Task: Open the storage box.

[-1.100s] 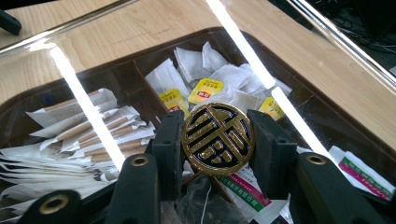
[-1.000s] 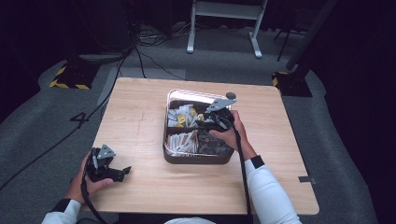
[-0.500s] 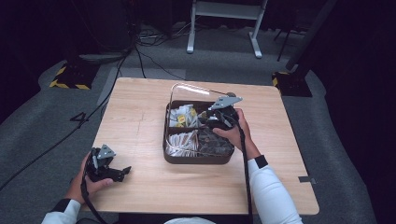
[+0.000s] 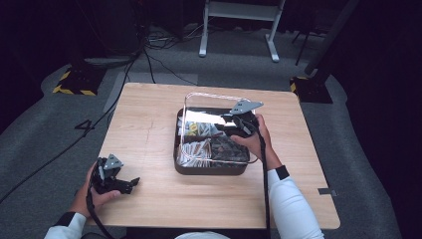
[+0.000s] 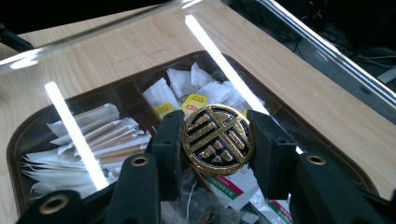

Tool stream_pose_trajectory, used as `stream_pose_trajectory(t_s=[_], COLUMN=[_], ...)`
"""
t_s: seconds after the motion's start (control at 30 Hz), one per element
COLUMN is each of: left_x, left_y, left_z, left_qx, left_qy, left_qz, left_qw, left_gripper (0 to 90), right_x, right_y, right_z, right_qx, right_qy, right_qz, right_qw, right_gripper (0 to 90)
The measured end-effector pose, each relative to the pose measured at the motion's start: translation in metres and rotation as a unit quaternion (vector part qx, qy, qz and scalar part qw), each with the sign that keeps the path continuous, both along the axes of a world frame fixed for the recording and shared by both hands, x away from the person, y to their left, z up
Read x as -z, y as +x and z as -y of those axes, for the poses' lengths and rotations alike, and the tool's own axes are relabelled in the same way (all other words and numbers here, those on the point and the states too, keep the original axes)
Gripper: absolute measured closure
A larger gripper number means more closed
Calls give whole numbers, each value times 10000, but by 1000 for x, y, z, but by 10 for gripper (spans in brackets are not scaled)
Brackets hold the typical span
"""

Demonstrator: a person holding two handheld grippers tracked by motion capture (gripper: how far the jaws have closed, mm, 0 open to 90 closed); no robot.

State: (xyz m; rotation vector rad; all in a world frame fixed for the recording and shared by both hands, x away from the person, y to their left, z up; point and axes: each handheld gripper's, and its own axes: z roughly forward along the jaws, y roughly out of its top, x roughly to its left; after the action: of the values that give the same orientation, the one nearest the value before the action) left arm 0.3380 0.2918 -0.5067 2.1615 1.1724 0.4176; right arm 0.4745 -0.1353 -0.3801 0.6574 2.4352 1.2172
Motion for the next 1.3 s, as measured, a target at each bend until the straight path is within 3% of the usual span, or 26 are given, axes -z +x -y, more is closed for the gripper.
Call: stream_pose_trajectory(t_s=[0.47, 0.87, 1.03, 1.3], left_x=[0, 0, 0, 0], left_y=[0, 0, 0, 0], left_z=[0, 0, 0, 0], left_qx=[-1, 0, 0, -1], left_qy=[-1, 0, -1, 0], left_qz=[0, 0, -1, 4], left_qw=[10000, 10000, 10000, 10000], left_gripper=[5, 5, 5, 5], right_x=[3, 3, 6, 6], right_y=[-2, -5, -5, -7], right_z=[32, 73, 90, 107], right_qx=[197, 564, 759, 858], right_qy=[-157, -176, -326, -254], right_qz=[-48, -35, -13, -38], right_qw=[9997, 9982, 9966, 9960], right_gripper=[589, 589, 589, 589])
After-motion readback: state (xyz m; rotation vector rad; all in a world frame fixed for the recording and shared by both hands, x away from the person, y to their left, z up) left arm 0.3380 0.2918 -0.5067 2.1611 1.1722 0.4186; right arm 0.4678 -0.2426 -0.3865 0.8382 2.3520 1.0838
